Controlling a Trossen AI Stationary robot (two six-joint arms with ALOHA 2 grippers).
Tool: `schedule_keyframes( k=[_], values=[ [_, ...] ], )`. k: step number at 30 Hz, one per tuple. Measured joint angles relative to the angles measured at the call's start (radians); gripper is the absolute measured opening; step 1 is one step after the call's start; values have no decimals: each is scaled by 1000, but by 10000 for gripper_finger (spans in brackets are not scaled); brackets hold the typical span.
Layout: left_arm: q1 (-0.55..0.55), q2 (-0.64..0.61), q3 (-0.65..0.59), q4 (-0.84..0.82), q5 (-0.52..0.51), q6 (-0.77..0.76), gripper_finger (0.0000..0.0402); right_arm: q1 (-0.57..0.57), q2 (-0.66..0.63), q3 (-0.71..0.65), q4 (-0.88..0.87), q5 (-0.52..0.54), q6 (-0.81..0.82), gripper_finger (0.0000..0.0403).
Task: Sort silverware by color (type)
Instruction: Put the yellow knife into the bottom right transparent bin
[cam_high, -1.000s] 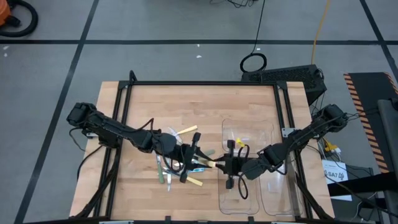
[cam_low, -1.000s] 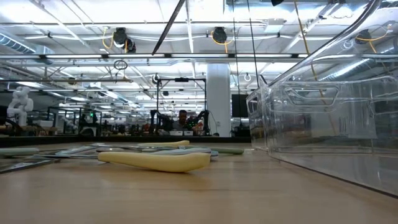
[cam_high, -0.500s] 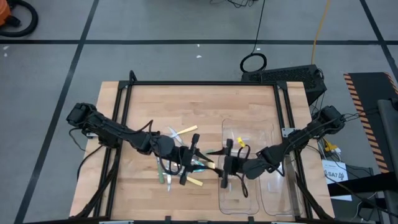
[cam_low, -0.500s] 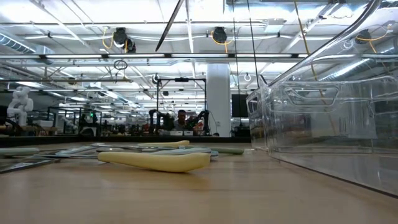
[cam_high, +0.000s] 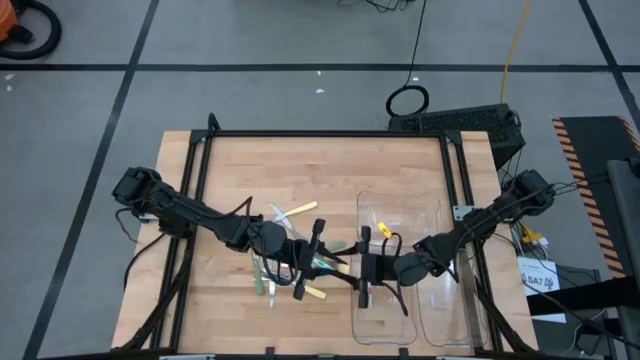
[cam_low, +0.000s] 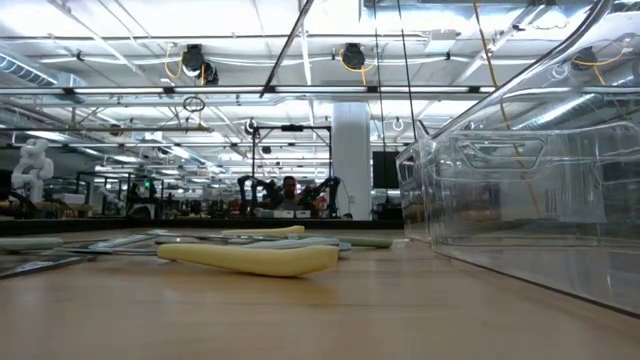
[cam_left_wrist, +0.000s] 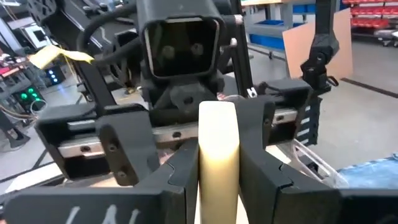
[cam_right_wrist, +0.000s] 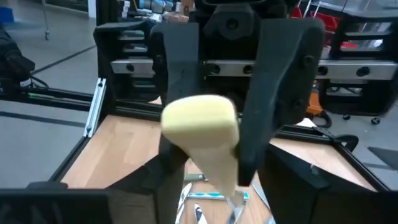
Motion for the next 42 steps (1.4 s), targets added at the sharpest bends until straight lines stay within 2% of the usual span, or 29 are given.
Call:
schedule_keyframes(
  k=[8, 12, 23, 35, 42],
  values=[
    [7, 6, 2, 28, -2, -5, 91, -1, 0, 0, -30, 3, -3, 100],
    [8, 6, 2, 37, -2, -33, 114, 0, 0, 0, -45, 4, 1, 58],
    [8, 5, 2, -3, -5, -59, 127, 31, -24, 0, -70, 81, 4, 62],
    [-8, 4, 2, 7, -58, -28, 129, 81, -136, 0, -274, 83, 4, 58],
    [5, -42, 2, -138, -94, -42, 129, 80, -221, -41, -366, 109, -5, 59]
  ],
)
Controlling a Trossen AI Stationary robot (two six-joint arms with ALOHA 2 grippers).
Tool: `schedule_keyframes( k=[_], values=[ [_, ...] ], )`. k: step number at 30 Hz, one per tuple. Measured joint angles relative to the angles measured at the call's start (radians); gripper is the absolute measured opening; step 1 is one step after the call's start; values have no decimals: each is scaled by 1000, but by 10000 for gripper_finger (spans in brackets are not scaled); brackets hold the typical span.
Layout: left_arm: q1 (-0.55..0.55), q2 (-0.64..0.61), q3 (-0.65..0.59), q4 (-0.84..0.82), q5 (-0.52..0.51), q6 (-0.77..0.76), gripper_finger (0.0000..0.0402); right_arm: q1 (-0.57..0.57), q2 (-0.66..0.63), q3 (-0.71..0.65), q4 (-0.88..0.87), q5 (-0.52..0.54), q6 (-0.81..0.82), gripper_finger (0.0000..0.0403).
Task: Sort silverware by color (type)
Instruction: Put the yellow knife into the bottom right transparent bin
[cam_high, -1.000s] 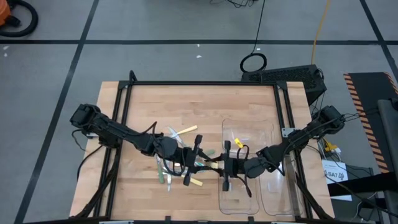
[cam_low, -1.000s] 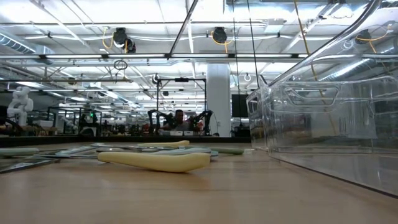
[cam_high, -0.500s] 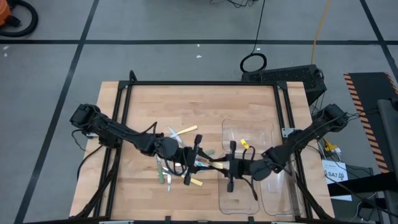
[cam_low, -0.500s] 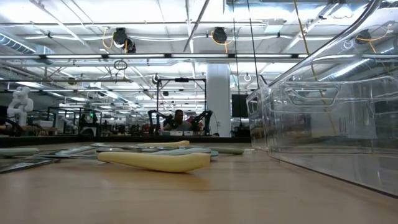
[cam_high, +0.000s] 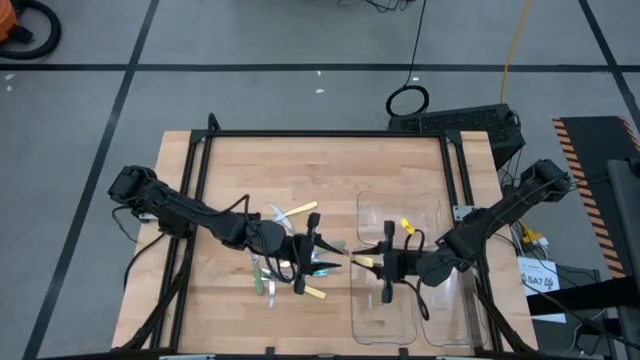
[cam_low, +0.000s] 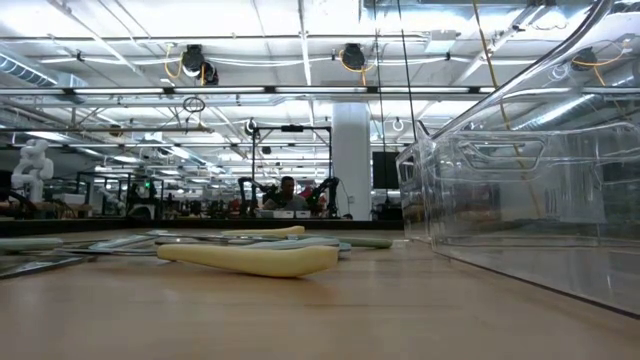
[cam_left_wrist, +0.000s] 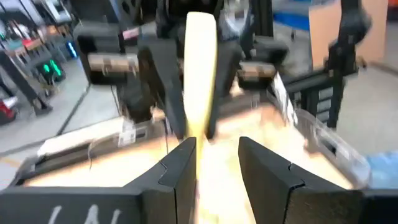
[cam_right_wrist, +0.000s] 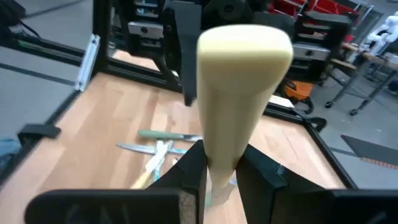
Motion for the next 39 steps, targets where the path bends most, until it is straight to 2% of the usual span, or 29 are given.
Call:
schedule_keyframes(
  k=[6, 10, 15, 20, 25, 34, 39],
  values=[
    [24, -55, 1, -171, -4, -19, 129, -21, -110, -83, -2, 3, -43, 59],
    [38, -64, 1, -348, 12, -56, 129, -51, -212, -163, -5, -7, -57, 60],
    [66, -57, 0, -481, 13, -105, 129, -97, -387, -281, 5, -99, -56, 60],
    [81, -56, -1, -478, 13, -180, 129, -123, -551, -391, 23, -134, -3, 60],
    [71, -56, -1, -479, 12, -228, 129, -128, -642, -449, 58, -132, 1, 60],
    [61, -56, -1, -477, 13, -236, 129, -128, -659, -458, 55, -140, 99, 60],
    [61, -56, -1, -476, 13, -242, 129, -125, -657, -458, 57, -244, 184, 60]
  ],
)
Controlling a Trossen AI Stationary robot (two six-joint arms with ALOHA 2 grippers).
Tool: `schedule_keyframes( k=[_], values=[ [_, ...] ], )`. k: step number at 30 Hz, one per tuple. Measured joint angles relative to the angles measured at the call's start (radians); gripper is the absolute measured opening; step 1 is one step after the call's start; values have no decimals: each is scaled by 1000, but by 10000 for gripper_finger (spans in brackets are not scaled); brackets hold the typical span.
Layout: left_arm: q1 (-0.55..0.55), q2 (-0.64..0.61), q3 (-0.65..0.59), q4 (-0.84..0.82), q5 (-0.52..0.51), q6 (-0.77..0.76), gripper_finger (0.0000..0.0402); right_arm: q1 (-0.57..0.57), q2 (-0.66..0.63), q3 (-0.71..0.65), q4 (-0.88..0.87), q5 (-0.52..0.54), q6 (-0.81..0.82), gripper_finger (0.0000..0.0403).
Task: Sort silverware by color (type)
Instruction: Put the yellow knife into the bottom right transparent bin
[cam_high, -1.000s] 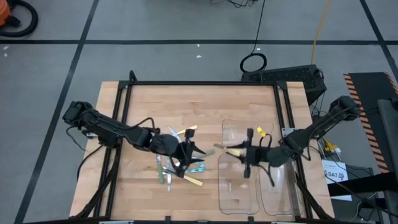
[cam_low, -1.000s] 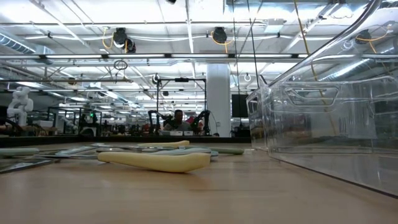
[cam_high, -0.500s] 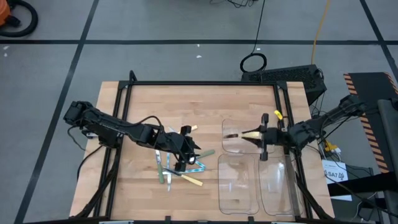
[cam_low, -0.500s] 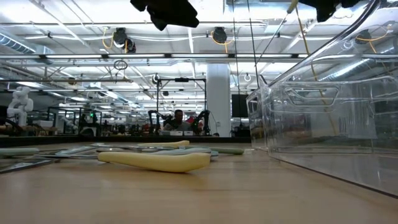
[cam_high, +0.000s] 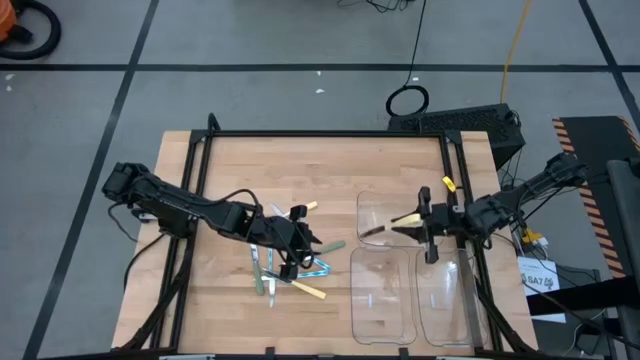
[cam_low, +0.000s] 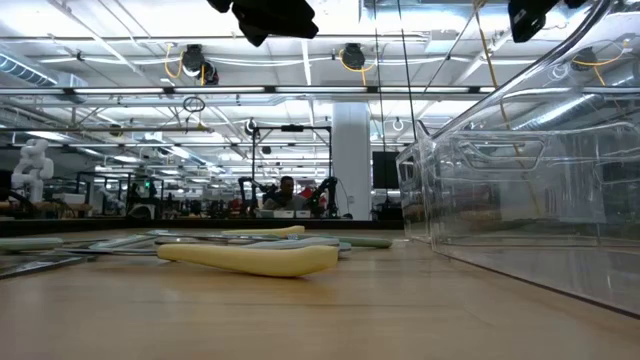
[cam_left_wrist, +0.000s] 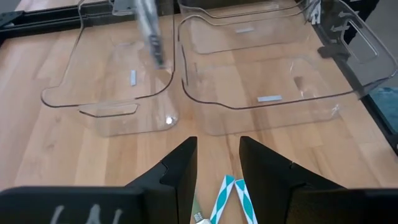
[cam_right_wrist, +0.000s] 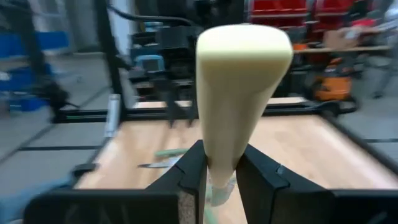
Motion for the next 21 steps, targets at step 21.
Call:
schedule_keyframes(
  k=[21],
  values=[
    [-21, 0, 0, 4, 0, -60, 129, 251, 337, 425, -300, 286, 408, 61]
  ],
)
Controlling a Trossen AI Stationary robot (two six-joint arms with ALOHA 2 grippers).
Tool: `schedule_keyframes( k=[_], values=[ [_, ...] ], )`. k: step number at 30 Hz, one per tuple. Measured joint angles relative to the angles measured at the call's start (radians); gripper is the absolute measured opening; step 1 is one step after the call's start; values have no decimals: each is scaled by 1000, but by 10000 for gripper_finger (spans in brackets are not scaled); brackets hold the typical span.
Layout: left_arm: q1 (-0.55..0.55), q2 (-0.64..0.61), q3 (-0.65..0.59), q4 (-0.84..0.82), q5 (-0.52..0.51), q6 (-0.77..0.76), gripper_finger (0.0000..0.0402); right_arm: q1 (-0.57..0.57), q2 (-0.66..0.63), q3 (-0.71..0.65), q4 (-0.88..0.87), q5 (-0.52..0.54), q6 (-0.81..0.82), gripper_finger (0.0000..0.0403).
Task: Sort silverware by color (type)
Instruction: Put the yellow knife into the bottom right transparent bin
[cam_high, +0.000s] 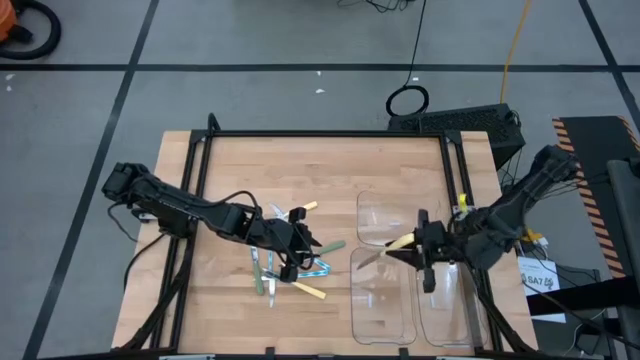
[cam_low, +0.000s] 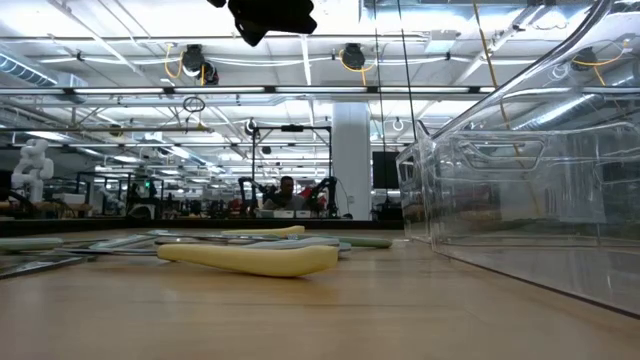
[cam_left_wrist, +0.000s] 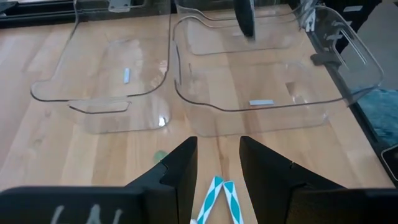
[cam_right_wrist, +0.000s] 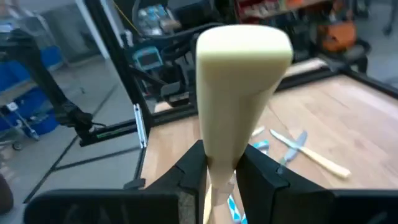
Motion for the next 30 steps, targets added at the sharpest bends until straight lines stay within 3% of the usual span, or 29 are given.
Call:
schedule_keyframes(
  k=[6, 9, 13, 20, 30],
  values=[
    [-17, 0, 0, -3, 0, 3, 129, 31, 128, 411, -697, 20, 384, 61],
    [-17, 0, 0, -3, 0, 5, 129, 31, 201, 566, -973, -73, 585, 61],
    [-15, 0, 0, -2, 0, 26, 129, 31, 268, 664, -1218, -223, 805, 61],
    [-14, 0, 0, 0, 0, 33, 129, 56, 357, 670, -1355, -478, 1053, 61],
    [-14, 0, 0, 1, 0, 33, 129, 187, 472, 632, -1374, -520, 1213, 61]
  ],
)
